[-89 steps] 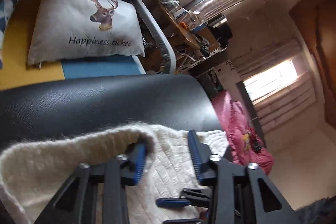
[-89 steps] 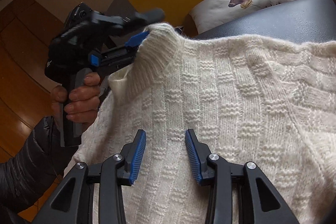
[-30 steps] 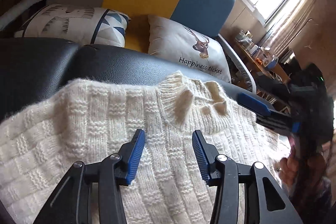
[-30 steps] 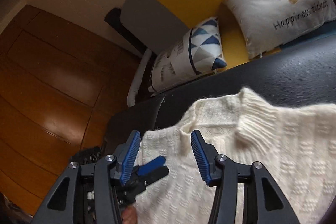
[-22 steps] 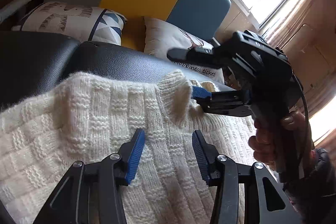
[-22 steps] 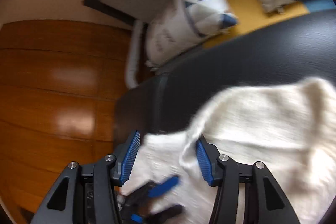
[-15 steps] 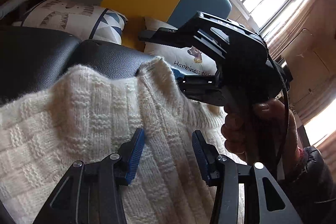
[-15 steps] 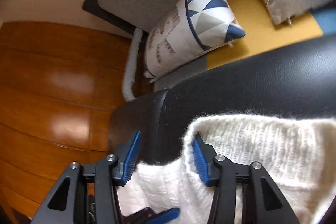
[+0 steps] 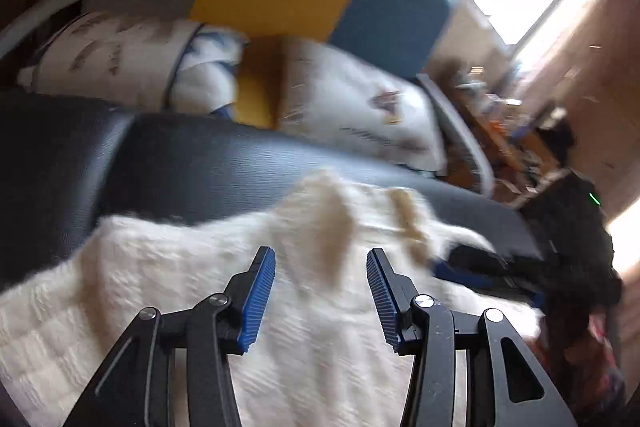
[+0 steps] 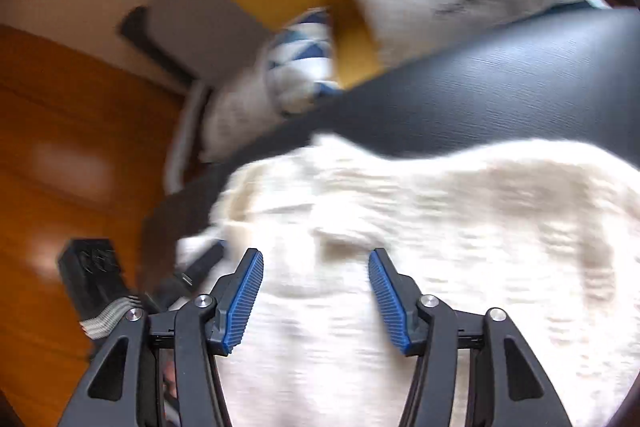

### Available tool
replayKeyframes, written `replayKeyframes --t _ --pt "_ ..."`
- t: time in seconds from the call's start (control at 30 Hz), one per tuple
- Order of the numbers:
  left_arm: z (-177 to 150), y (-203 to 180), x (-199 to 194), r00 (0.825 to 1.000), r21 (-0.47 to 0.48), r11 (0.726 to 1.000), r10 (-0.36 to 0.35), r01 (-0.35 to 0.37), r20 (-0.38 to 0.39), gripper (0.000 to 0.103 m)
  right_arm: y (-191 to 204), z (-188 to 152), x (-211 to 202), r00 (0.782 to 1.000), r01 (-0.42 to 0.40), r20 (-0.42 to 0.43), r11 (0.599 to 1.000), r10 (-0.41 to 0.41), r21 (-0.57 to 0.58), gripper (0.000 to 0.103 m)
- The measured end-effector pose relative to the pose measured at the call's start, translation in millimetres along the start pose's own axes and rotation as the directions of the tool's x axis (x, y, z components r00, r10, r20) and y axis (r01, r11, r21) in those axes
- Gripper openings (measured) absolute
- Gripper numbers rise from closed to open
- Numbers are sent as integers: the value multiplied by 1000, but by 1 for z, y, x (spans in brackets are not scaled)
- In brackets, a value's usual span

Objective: Fold clothes
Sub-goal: 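Release the collar with the left tool and smooth the sweater front, then grasp a sweater sleeve cuff with the right tool and lift it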

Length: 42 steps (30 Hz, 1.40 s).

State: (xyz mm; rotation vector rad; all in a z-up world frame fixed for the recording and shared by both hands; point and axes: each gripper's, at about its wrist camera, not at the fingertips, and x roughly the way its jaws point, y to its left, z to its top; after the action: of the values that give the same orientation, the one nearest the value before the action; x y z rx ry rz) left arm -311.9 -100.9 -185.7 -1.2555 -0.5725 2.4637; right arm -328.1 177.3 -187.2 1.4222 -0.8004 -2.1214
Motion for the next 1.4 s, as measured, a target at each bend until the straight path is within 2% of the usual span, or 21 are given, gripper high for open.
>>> replayKeyframes --t 0.1,0.2,0.27,0.37,0.5,0.57,0.63,0.73,0.83,0.9,1.0,1.17,1.23,1.27,1.33,1.4 --pt "1 6 -1 1000 -33 999 1 -1 -2 43 -11 -1 -3 998 -37 47 999 36 21 46" --pt "-2 -1 -9 999 -32 998 45 -45 -15 44 -4 -9 -12 998 -10 64 1000 10 2 47" --pt "-10 -8 -22 999 -42 998 53 -54 -8 54 0 -21 -27 997 0 83 1000 1 -7 56" --pt "-35 -22 -48 1000 -52 999 1 -1 8 64 -15 -52 -66 993 -14 119 1000 12 14 56" --pt "-78 -43 -75 1000 10 1000 0 0 9 64 -60 -104 -147 974 15 222 994 -39 110 56" --pt "-98 -46 -81 1000 13 1000 7 -7 -13 64 -96 -131 -204 949 50 297 978 -110 204 56" --pt "-116 -49 -86 999 10 1000 9 -8 -36 64 -133 -158 -258 912 69 366 949 -185 307 56" --pt "-133 -57 -87 997 -7 1000 -16 16 -70 64 -187 -196 -332 837 90 441 875 -325 475 56" --pt "-143 -84 -79 995 59 998 -16 21 -99 64 -231 -219 -389 752 67 500 804 -430 590 57" --pt "-146 -105 -68 992 100 994 -23 36 -124 64 -258 -224 -412 723 49 502 761 -474 647 57" --pt "-149 -138 -50 987 157 986 -32 57 -158 64 -291 -217 -423 723 35 483 725 -493 687 57" --pt "-149 -175 -19 977 219 973 -19 67 -213 64 -302 -184 -417 707 66 497 746 -504 663 56" --pt "-151 -182 -6 970 223 973 -4 60 -242 64 -302 -170 -410 710 78 490 749 -505 658 56" --pt "-153 -183 -2 970 227 972 3 54 -243 65 -306 -166 -409 718 57 499 756 -485 652 56" --pt "-157 -188 0 973 250 967 5 54 -231 72 -319 -162 -405 734 -54 546 766 -404 640 56" --pt "-162 -192 0 976 276 960 11 51 -219 76 -326 -158 -403 738 -115 572 767 -360 631 56"
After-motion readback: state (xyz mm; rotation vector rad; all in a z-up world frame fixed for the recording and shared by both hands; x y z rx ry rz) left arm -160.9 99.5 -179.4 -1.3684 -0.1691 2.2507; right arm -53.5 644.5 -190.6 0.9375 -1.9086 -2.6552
